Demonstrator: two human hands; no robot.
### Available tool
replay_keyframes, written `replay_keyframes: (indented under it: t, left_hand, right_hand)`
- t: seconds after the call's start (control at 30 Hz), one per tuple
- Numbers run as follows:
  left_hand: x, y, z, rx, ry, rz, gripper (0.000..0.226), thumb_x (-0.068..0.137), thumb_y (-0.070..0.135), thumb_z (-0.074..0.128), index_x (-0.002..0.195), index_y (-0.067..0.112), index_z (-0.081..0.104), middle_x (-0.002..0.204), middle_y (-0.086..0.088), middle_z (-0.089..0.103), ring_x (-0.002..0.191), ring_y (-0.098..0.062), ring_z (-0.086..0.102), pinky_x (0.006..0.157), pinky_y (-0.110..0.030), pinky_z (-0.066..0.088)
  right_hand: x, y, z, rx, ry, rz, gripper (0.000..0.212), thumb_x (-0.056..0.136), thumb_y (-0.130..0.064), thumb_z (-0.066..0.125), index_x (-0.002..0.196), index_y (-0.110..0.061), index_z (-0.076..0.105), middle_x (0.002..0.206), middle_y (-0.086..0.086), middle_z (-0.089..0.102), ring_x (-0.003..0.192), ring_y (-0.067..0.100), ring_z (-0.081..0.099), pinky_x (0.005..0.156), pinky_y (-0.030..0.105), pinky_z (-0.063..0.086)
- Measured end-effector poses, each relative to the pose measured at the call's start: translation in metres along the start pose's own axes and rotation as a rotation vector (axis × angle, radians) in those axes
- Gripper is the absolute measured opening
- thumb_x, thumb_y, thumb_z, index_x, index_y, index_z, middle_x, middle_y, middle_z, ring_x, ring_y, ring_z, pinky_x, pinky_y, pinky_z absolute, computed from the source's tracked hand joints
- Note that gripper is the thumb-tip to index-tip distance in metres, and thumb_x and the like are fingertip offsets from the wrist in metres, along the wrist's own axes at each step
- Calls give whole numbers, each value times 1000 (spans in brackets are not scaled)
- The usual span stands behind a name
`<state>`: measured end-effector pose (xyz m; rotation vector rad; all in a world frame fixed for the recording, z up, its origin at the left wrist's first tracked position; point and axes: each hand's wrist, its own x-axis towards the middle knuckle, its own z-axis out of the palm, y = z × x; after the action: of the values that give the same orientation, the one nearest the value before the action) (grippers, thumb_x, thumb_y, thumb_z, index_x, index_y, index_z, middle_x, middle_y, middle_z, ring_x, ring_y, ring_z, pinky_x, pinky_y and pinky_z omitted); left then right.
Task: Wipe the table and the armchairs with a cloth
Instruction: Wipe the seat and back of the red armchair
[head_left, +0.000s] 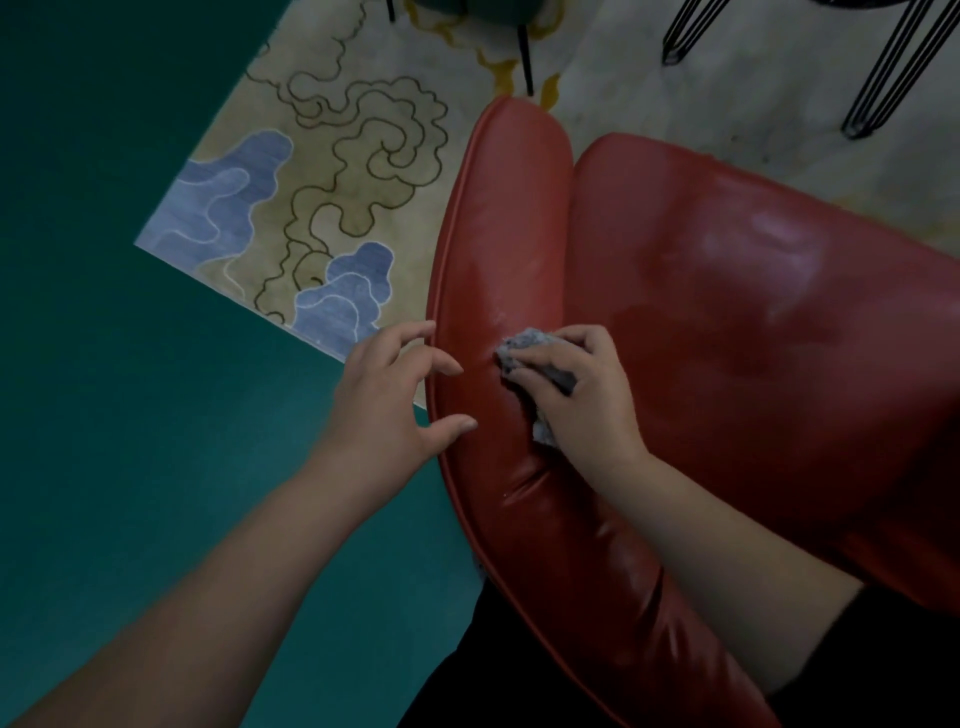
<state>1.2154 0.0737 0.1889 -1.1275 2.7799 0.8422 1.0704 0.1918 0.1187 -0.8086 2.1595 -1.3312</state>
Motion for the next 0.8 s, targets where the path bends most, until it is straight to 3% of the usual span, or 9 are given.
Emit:
replay_keyframes:
  t: [0.07, 0.13, 0.23, 0.33, 0.43, 0.53, 0.63, 0.73, 0.8]
  left_hand:
    - [12, 6, -2, 31, 2, 0, 56, 65, 40, 82, 114, 32, 58, 142, 11, 36, 132, -10, 25, 105, -23, 19]
    - [27, 14, -3, 72, -2, 5, 75, 64, 44, 82, 130, 31, 49, 148, 10, 30, 135, -11, 21, 107, -24, 17]
    - [51, 25, 0, 161, -24, -5, 99, 61, 50, 82, 144, 30, 33, 154, 10, 21, 140, -15, 19, 113, -35, 20]
    - [69, 28, 4, 255, -87, -15, 116, 56, 58, 79, 150, 29, 17, 158, 12, 8, 143, -16, 12, 115, -38, 20]
    - [73, 24, 9, 363, -132, 10, 119, 56, 68, 71, 151, 29, 12, 158, 14, 3, 143, -15, 7, 116, -37, 17]
    - [72, 23, 9, 368, -129, 18, 118, 55, 70, 69, 151, 30, 14, 158, 16, 4, 141, -12, 6, 114, -35, 15]
    - [73, 24, 7, 358, -137, 26, 119, 54, 69, 70, 151, 29, 14, 158, 16, 4, 141, -11, 4, 113, -29, 9]
    - [72, 25, 6, 340, -144, 39, 119, 55, 69, 69, 151, 29, 13, 157, 17, 4, 139, -9, 2, 109, -23, 1]
    - [72, 25, 6, 348, -149, 50, 119, 55, 68, 69, 151, 28, 13, 157, 16, 3, 139, -10, 2, 109, -20, -1]
  right_hand:
    - [17, 3, -1, 191, 117, 218, 7, 82, -24, 71, 90, -25, 70, 106, 14, 57, 91, 6, 58, 90, 18, 47]
    - [38, 1, -3, 294, 206, 276, 14, 87, -27, 65, 100, -24, 70, 108, 18, 58, 95, 23, 61, 93, 35, 50]
    - [62, -9, 5, 200, 202, 65, 22, 84, -24, 68, 106, -26, 71, 112, 4, 51, 104, 11, 53, 97, 15, 40]
    - [70, -7, 22, 174, 23, 1, 28, 83, -24, 70, 111, -25, 69, 116, 1, 43, 111, 19, 50, 99, 30, 44]
    - [79, 12, 27, 110, 87, -62, 28, 83, -25, 70, 111, -23, 69, 116, 2, 43, 113, 23, 47, 101, 29, 40]
    - [89, 22, 29, 184, 141, 24, 29, 85, -26, 68, 113, -25, 68, 114, -1, 42, 106, 7, 48, 98, 14, 38]
    - [101, 32, 25, 315, 106, 231, 33, 89, -21, 63, 122, -25, 63, 113, -3, 52, 89, -14, 52, 80, -3, 35]
    - [110, 39, 14, 435, 189, 371, 36, 91, -15, 59, 127, -19, 60, 115, -7, 62, 98, -6, 60, 85, 1, 38]
    - [107, 28, 14, 494, 262, 323, 37, 89, -17, 61, 126, -21, 59, 121, -4, 61, 107, 2, 58, 92, 7, 39]
